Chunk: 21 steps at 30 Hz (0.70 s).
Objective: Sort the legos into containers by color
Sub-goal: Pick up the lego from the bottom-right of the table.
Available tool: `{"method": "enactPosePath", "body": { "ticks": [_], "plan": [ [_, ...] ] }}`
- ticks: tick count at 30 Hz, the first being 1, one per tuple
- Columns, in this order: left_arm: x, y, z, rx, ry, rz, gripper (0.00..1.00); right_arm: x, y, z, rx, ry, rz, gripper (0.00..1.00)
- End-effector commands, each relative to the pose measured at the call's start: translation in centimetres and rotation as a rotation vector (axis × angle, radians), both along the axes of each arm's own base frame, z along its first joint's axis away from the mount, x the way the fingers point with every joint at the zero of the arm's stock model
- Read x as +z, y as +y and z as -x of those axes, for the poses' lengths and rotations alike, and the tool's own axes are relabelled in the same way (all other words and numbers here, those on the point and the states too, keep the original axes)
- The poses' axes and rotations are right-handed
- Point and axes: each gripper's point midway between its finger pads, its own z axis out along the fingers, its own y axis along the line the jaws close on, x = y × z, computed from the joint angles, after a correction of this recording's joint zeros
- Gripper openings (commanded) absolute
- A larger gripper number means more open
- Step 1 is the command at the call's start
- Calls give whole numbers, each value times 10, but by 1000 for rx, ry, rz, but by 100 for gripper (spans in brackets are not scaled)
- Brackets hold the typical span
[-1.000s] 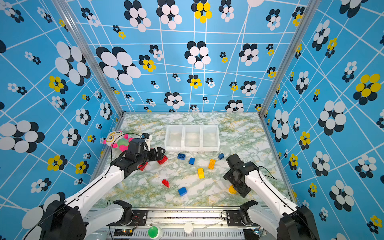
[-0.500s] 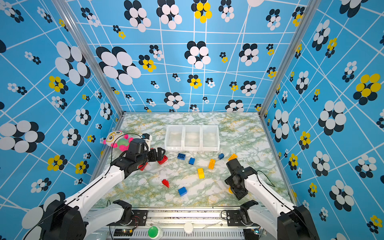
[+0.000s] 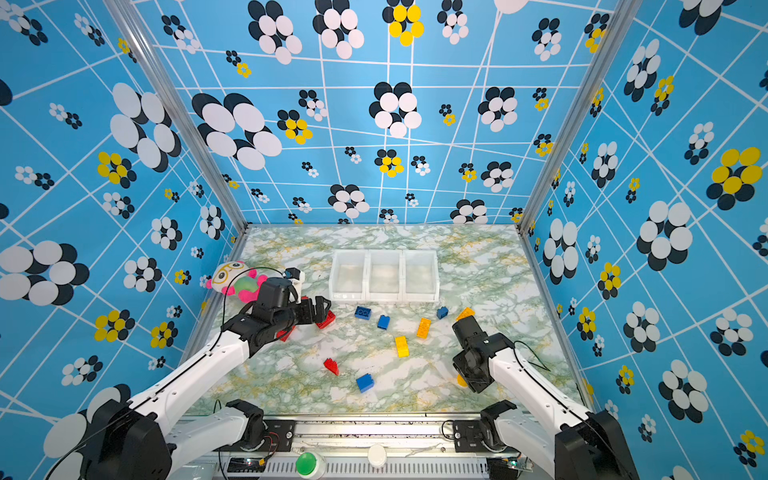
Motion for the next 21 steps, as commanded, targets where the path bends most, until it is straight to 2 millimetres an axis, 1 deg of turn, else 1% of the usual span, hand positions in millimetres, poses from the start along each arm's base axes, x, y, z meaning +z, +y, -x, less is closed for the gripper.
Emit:
{"method": "enactPosePath", "body": {
  "ticks": [1, 5, 8, 14, 16, 21],
  "plan": [
    [8, 0, 1, 14, -6, 11, 99, 19, 2, -18, 71, -50, 34, 34],
    [6, 0, 3, 15, 2, 17, 99, 44, 14, -44, 184, -103, 68, 33],
    [5, 0, 4, 15, 6, 20, 99, 66, 28, -69, 284, -152, 90, 33],
    [2, 1, 8, 11, 23, 12, 99, 107, 60, -133, 498, -252, 149, 33],
    [0, 1, 10, 10, 31, 8, 99, 119, 73, -156, 576, -282, 161, 33],
    [-4, 2, 12, 12, 47, 10, 99, 131, 99, -204, 702, -319, 192, 33]
  ]
}}
